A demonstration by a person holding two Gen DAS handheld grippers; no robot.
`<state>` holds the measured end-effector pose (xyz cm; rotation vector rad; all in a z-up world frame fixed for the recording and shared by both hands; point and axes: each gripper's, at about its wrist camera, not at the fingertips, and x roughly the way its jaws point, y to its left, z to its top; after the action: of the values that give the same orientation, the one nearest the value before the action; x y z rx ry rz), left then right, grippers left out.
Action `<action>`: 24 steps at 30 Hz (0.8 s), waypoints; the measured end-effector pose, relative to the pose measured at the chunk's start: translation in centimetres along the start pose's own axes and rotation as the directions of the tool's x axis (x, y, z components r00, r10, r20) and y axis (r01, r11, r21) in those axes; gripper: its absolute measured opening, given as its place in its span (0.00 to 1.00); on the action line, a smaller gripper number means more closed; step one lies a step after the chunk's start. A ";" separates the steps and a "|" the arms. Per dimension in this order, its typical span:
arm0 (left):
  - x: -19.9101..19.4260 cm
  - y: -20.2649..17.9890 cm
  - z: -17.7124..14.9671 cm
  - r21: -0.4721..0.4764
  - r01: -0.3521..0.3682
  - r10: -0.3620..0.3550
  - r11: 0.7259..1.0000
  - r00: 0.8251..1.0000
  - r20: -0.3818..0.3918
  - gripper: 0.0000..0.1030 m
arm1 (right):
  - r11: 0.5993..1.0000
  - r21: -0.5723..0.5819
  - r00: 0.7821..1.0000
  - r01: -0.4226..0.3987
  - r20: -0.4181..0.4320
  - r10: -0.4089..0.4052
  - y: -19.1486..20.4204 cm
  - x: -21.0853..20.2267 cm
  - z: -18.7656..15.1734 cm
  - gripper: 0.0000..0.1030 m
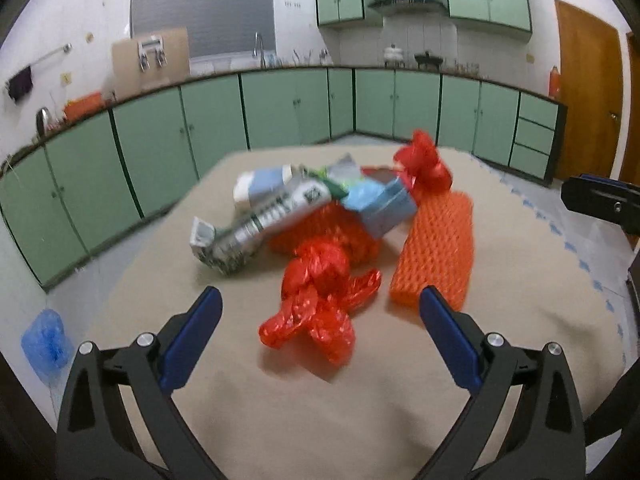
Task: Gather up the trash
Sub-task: 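Grasp the red plastic bag with the left tool, then grasp the orange mesh sleeve at one end with the right tool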
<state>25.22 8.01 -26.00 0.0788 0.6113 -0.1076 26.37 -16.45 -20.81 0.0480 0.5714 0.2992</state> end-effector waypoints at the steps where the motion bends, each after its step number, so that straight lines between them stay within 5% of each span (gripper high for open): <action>1: 0.6 0.3 0.0 -0.002 0.006 -0.006 1.000 1.000 -0.019 0.82 | 1.000 0.003 1.000 0.001 -0.001 -0.001 0.1 0.3 -0.1 0.80; 5: 2.8 1.3 0.3 -0.043 0.047 -0.051 0.998 0.994 -0.097 0.42 | 1.000 0.005 1.000 0.006 -0.018 -0.006 0.3 1.3 -0.3 0.80; 6: 3.2 1.6 0.3 -0.058 0.063 -0.070 0.996 0.991 -0.118 0.25 | 1.000 0.008 1.000 0.005 -0.020 -0.005 0.4 1.5 -0.2 0.80; 10: 3.6 2.0 0.3 -0.082 0.102 -0.111 0.991 0.986 -0.124 0.08 | 1.000 0.020 1.000 -0.003 -0.031 0.003 0.5 2.2 -0.2 0.80; 15: 1.6 2.2 1.1 -0.101 0.102 -0.104 0.990 0.994 -0.016 0.04 | 0.998 0.058 0.997 -0.024 -0.067 0.028 0.4 3.9 -0.2 0.66; 24: -0.7 1.7 2.2 -0.119 0.100 -0.089 0.988 0.992 0.088 0.04 | 0.991 0.132 0.991 0.000 -0.131 0.018 0.1 7.6 -0.2 0.66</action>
<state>26.06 9.48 -23.71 -0.0744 0.5378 -0.1639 32.25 -14.12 -24.98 0.1595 0.7224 0.2741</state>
